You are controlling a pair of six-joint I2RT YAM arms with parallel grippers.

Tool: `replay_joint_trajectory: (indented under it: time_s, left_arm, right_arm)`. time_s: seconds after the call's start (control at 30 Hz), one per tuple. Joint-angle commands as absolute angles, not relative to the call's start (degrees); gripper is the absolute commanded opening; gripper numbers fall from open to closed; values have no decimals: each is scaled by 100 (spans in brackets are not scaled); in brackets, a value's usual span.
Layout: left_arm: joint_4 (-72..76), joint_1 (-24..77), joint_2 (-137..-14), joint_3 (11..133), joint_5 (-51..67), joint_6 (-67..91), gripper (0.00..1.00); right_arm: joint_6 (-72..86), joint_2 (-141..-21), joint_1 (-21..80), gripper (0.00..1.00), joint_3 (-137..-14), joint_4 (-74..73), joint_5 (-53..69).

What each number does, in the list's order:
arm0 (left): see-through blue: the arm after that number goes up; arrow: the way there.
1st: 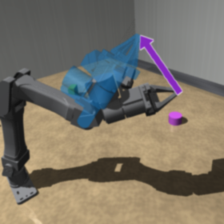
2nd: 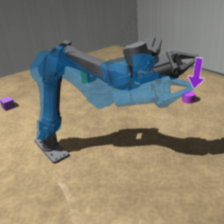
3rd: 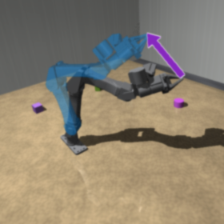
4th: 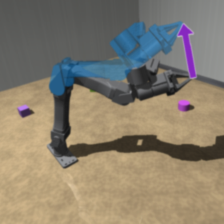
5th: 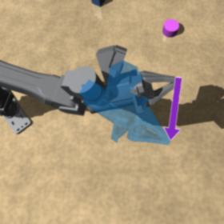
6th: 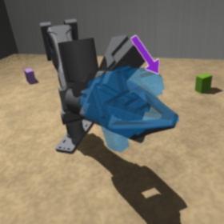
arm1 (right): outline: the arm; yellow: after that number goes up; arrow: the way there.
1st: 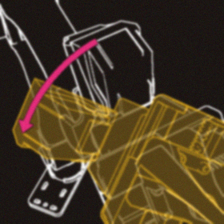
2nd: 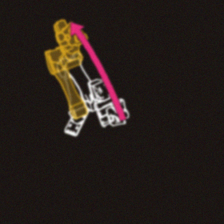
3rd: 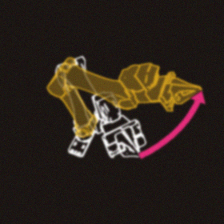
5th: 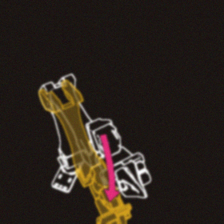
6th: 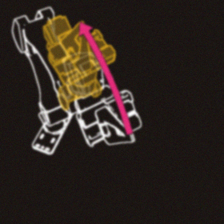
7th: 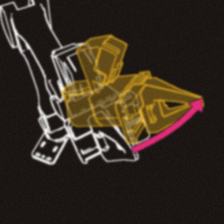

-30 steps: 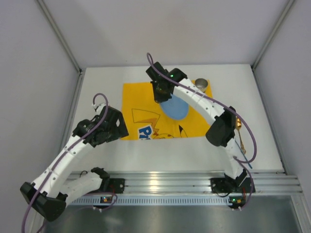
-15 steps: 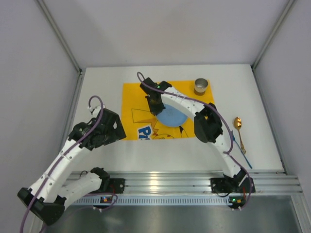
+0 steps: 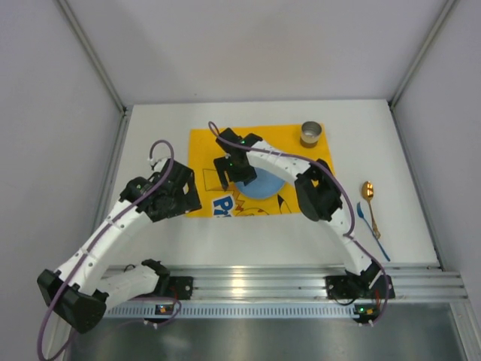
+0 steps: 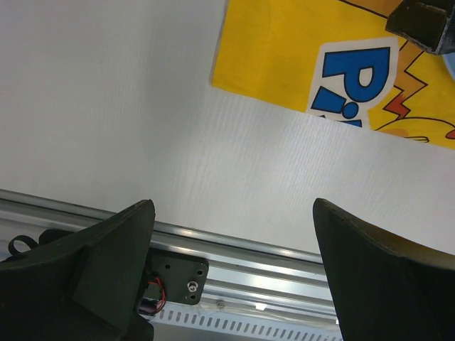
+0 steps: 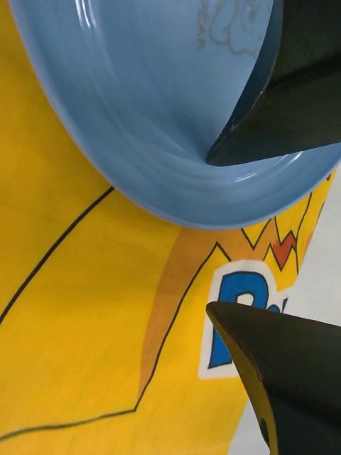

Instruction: Set the dinner table for one person

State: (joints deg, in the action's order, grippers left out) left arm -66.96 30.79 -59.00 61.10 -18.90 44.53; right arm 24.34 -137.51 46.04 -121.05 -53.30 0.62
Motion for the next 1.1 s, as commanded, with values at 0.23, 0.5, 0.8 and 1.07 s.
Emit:
replay_joint_trajectory:
  time_s: [0.23,0.5,0.8,1.07]
  left_arm:
    - [-5854,3067,-6477,6398,-1714,4070,99]
    - [-5161,3085,-7171,6346,-1424,3771,99]
    - [-4009,3111,-7927,5863,-696,3744,98]
    - [-3533,3111,-8358,5643,-483,3683,98]
  right_arm:
    - [2136,-11244,4395,78,-11043,-5247,-350]
    - [2627,-8352,1595,75,-7773,-4887,-27]
    - [2539,-7822,-1783,64,-5819,-4957,361]
    - [2602,-8533,-2241,60,-5660,-4562,-122]
